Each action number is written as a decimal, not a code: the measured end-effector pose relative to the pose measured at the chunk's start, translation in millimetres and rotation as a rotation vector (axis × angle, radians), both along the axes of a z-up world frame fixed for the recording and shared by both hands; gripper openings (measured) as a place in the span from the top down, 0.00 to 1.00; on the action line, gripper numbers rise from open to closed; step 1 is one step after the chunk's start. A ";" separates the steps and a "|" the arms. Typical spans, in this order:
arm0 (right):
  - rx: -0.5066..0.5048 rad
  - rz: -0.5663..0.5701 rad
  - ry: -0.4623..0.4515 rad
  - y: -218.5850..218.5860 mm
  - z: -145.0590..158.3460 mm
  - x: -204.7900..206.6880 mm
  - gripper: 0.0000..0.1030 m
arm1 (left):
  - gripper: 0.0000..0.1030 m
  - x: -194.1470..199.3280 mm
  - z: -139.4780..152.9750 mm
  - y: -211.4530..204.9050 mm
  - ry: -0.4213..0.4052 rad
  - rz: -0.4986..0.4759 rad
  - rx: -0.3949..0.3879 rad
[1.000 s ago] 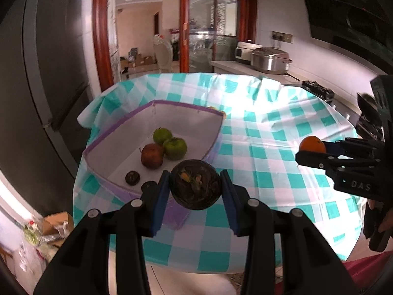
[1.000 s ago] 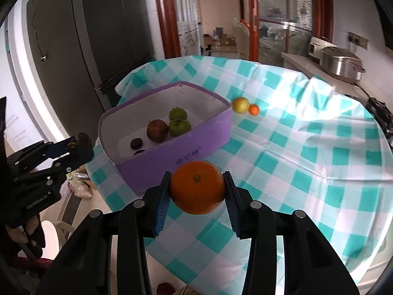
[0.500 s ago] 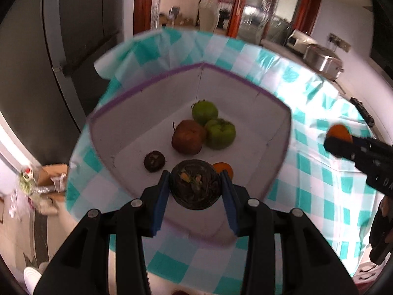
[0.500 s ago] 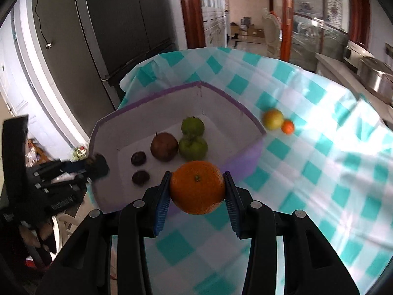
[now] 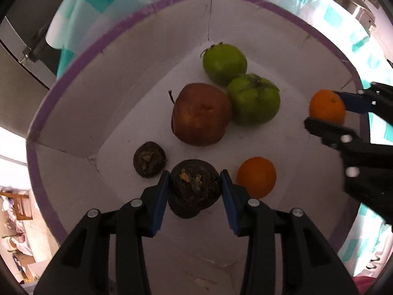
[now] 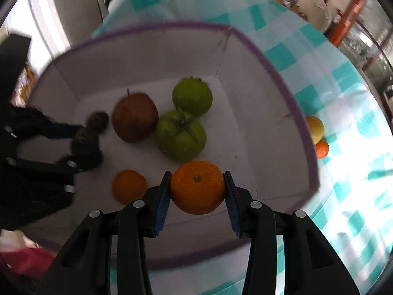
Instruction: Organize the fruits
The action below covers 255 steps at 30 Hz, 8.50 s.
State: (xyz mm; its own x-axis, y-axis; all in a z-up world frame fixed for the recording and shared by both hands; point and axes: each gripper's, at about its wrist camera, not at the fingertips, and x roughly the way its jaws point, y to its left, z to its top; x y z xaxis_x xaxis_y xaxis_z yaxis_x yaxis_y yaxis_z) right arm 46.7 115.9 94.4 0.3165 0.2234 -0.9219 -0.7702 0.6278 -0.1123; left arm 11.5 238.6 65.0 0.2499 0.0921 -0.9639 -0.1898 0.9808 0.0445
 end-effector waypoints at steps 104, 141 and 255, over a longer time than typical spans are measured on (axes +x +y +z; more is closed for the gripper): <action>0.377 -0.674 -0.151 -290.2 -39.0 35.1 0.63 | 0.38 344.0 -21.3 -217.5 0.171 -0.397 0.012; 0.434 -0.617 -0.258 -241.4 93.1 -173.7 0.63 | 0.38 -95.9 128.1 -172.1 -0.350 -0.468 -0.106; 0.284 -0.334 0.047 -42.2 82.1 -62.0 0.16 | 0.03 -96.9 109.9 5.5 -0.283 0.120 0.062</action>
